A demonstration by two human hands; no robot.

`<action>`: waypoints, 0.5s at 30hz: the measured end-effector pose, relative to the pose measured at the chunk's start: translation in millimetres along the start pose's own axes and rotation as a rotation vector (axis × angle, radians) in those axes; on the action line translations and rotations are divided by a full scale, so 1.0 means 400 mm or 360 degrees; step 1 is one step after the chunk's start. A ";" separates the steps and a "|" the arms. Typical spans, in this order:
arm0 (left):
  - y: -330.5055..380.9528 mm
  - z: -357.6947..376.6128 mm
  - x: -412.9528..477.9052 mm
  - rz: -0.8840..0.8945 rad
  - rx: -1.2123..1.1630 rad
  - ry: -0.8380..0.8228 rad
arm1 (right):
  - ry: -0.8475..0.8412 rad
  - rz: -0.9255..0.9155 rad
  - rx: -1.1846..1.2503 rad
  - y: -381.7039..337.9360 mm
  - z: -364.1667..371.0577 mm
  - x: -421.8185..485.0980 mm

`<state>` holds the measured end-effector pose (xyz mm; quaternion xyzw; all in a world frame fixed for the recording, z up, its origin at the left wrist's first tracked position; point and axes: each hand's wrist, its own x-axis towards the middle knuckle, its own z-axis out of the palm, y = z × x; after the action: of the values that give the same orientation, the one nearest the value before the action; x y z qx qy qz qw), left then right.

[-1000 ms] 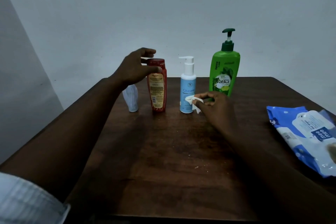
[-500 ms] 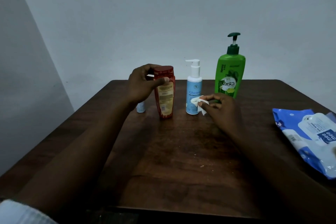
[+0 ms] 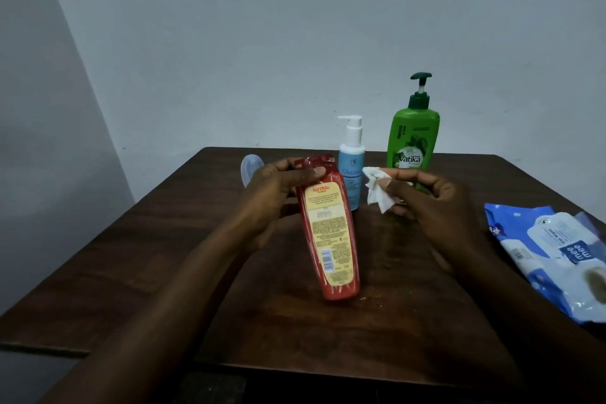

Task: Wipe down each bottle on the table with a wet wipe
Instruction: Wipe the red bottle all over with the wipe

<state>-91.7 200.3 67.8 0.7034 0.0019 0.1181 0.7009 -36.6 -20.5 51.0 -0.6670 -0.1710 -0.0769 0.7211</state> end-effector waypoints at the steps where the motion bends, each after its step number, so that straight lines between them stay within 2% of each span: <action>1: -0.009 0.006 -0.002 -0.0011 -0.0007 -0.0026 | -0.0009 -0.0007 0.0016 -0.013 -0.002 -0.010; 3: -0.024 0.015 -0.002 -0.0016 -0.0034 -0.0052 | -0.0071 -0.0076 0.0000 -0.038 -0.003 -0.025; 7: -0.035 0.033 0.000 -0.0001 -0.0103 -0.0065 | -0.0254 -0.0397 -0.0291 -0.083 0.018 -0.036; 11: -0.056 0.066 -0.009 -0.0031 -0.0445 -0.0057 | -0.0135 -0.0784 -0.0700 -0.077 0.046 -0.016; 15: -0.077 0.098 -0.016 -0.0050 -0.0817 -0.0076 | -0.0032 -0.0957 -0.0835 -0.051 0.069 -0.001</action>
<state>-86.4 160.9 36.9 0.5050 -0.0338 0.0872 0.8580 -47.8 4.7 71.4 -0.7495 -0.3403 -0.3190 0.4698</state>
